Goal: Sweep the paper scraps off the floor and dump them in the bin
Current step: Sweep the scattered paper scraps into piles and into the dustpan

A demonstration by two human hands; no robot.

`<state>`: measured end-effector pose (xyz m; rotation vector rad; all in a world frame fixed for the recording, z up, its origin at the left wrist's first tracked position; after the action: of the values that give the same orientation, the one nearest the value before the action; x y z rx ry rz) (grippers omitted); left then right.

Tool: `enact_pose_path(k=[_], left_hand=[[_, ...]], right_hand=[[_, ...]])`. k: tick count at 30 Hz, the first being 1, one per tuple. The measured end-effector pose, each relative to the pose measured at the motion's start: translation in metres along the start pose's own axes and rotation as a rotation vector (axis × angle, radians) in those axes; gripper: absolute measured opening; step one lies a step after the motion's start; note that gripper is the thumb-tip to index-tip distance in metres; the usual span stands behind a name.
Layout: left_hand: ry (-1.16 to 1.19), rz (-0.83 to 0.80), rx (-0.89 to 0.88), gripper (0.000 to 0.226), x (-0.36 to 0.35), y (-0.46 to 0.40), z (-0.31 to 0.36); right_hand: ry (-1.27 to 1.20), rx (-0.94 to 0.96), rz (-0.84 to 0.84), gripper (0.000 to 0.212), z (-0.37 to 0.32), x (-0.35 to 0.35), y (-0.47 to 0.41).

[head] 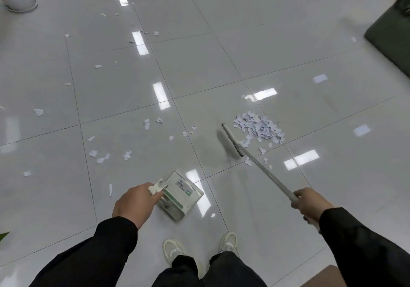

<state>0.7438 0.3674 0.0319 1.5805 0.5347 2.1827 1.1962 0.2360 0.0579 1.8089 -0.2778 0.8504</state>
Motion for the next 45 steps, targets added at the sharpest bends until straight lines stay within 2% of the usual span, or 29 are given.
enact_pose_path(k=[3,5,12,17,19,21,24,26,27,29,32,34,40,44,45], left_hand=[[-0.016,-0.006,-0.014,0.032,0.002,-0.007,0.018],[-0.039,-0.014,-0.029,0.032,0.003,-0.016,0.031],[-0.131,0.014,-0.063,0.039,0.006,-0.034,0.084],[-0.079,0.026,-0.018,0.031,-0.003,-0.039,0.129],[-0.036,0.035,0.017,0.028,-0.010,-0.047,0.151],[0.002,0.043,0.066,0.027,-0.016,-0.051,0.173],[0.042,0.059,0.136,0.026,-0.037,-0.067,0.223],[0.047,0.054,0.160,0.027,-0.031,-0.064,0.233],[0.063,0.061,0.166,0.027,-0.042,-0.077,0.260],[0.077,0.082,0.183,0.028,-0.044,-0.089,0.280],[0.109,0.096,0.214,0.031,-0.054,-0.096,0.316],[0.106,0.107,0.239,0.033,-0.054,-0.097,0.333],[0.161,0.148,0.310,0.038,-0.035,-0.091,0.338],[0.197,0.149,0.320,0.036,-0.031,-0.088,0.336],[0.226,0.180,0.364,0.035,-0.024,-0.082,0.314]], right_hand=[[-0.181,-0.061,-0.033,0.021,0.011,-0.013,0.015],[-0.210,-0.072,-0.030,0.018,0.015,-0.011,0.016],[0.263,0.014,-0.057,0.010,0.015,0.073,-0.036],[0.655,0.070,-0.073,0.010,0.000,0.138,-0.097],[0.753,0.082,-0.082,0.018,-0.003,0.167,-0.128],[0.843,0.100,-0.091,0.011,-0.007,0.199,-0.154],[0.870,0.092,-0.014,0.011,-0.010,0.262,-0.199],[0.872,0.099,-0.003,0.015,-0.017,0.272,-0.216],[0.918,0.135,0.015,0.018,-0.018,0.295,-0.238],[0.927,0.152,0.034,0.018,-0.020,0.310,-0.265],[0.921,0.213,0.056,0.005,-0.014,0.334,-0.296],[0.909,0.212,0.041,0.008,-0.009,0.355,-0.299],[0.531,0.190,0.014,0.016,-0.008,0.398,-0.281],[0.357,0.167,-0.065,0.013,-0.017,0.376,-0.261],[0.353,0.217,-0.096,0.016,-0.043,0.348,-0.255]])
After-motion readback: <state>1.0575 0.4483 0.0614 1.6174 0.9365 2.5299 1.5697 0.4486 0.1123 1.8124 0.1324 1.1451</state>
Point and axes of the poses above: each hand's wrist, its own y-axis away from the middle knuckle, its own x-axis out of the back of the hand, z = x × y, the point moved 1 cm from there along -y, towards the middle knuckle, and after that the axes turned 4 degrees about -y, right-handed, at the moved point
